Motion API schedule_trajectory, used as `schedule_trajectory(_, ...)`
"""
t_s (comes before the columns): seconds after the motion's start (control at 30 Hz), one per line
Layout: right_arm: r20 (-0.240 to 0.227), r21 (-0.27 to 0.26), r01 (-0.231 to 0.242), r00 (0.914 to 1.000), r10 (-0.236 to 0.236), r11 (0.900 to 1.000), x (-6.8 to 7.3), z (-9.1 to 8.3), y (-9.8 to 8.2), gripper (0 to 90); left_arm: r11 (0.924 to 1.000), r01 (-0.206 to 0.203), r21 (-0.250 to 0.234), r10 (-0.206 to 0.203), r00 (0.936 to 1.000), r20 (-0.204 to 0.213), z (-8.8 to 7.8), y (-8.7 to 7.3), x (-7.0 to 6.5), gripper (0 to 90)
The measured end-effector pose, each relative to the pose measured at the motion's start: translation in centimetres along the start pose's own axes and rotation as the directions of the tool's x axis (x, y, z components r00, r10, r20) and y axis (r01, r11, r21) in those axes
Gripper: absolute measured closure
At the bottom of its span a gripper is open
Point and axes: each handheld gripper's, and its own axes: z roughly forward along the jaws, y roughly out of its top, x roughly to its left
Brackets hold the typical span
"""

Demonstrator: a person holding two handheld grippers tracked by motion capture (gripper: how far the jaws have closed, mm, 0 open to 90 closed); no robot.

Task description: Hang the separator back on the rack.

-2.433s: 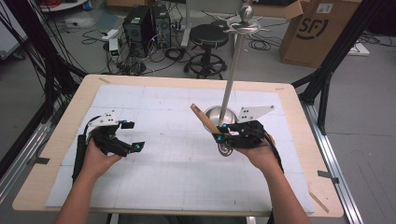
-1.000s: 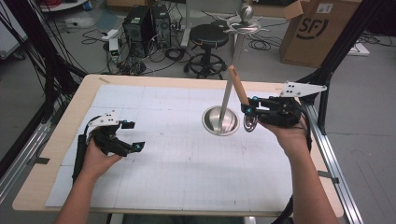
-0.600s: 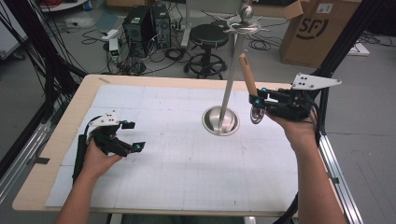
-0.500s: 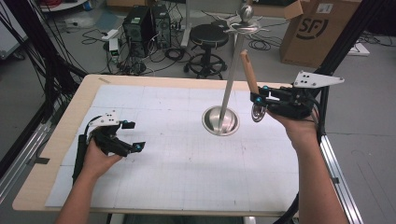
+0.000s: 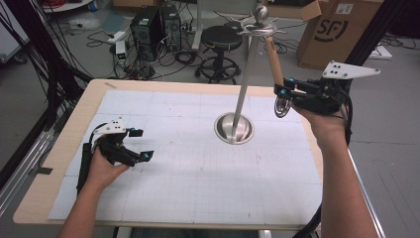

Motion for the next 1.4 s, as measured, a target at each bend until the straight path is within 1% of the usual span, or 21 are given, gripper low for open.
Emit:
schedule_trajectory(0.07, 0.011, 0.001, 0.006, 0.9999, -0.006, 1.0, -0.1, 0.0, 0.2, 68.9, 1.0, -0.002, 0.0, 0.002, 1.0, 0.002, 0.0, 0.0, 0.0, 1.7)
schedule_trajectory(0.1, 0.013, 0.001, 0.0, 0.9999, 0.0, 1.0, -0.2, 0.0, 0.3, 68.9, 1.0, -0.005, 0.004, 0.005, 1.0, 0.003, 0.0, 0.0, 0.0, 1.7)
schedule_trajectory(0.13, 0.016, 0.006, 0.007, 0.9999, -0.007, 1.0, -0.2, 0.1, 0.3, 68.9, 1.0, -0.005, 0.006, 0.005, 1.0, 0.003, 0.0, 0.0, -0.1, 1.7)
schedule_trajectory(0.2, 0.019, 0.01, 0.002, 0.9998, -0.002, 1.0, -0.3, 0.2, 0.4, 68.9, 0.9999, -0.007, 0.01, 0.007, 1.0, 0.001, 0.0, 0.0, -0.1, 1.7)
schedule_trajectory(0.37, 0.047, 0.023, 0.005, 0.9989, -0.006, 1.0, -0.6, 0.5, 0.3, 68.8, 1.0, -0.002, 0.007, 0.002, 1.0, 0.002, 0.0, 0.0, -0.1, 1.7)
schedule_trajectory(0.67, 0.051, 0.031, -0.002, 0.9987, 0.001, 1.0, -1.0, 0.9, 0.2, 68.8, 0.9998, -0.004, 0.02, 0.004, 1.0, 0.002, 0.1, -0.1, -0.1, 1.7)
schedule_trajectory(0.83, 0.05, 0.03, -0.008, 0.9987, 0.007, 1.0, -1.0, 1.2, 0.2, 68.9, 0.9999, -0.002, 0.015, 0.002, 1.0, 0.001, -0.1, -0.1, -0.1, 1.7)
schedule_trajectory(0.9, 0.055, 0.035, -0.002, 0.9985, 0.0, 0.999, -1.1, 1.4, 0.3, 68.8, 0.9999, -0.001, 0.015, 0.001, 1.0, 0.001, -0.1, -0.1, -0.1, 1.7)
schedule_trajectory(1.07, 0.062, 0.038, -0.014, 0.998, 0.011, 0.999, -1.3, 1.7, 0.3, 68.9, 0.9999, -0.001, 0.014, 0.001, 1.0, -0.001, -0.3, -0.2, -0.1, 1.7)
schedule_trajectory(1.13, 0.074, 0.038, -0.025, 0.997, 0.022, 0.999, -1.5, 1.7, 0.2, 68.9, 0.9999, 0.0, 0.012, 0.0, 1.0, -0.002, -0.3, -0.2, -0.1, 1.7)
schedule_trajectory(1.23, 0.077, 0.033, -0.041, 0.9963, 0.038, 0.999, -1.8, 1.7, 0.1, 68.9, 1.0, 0.002, 0.006, -0.002, 1.0, 0.0, -0.4, -0.2, -0.1, 1.7)
schedule_trajectory(1.4, 0.08, 0.035, -0.048, 0.9958, 0.045, 0.998, -1.9, 1.9, 0.0, 68.9, 1.0, -0.001, 0.008, 0.001, 1.0, 0.0, -0.4, -0.2, -0.1, 1.7)
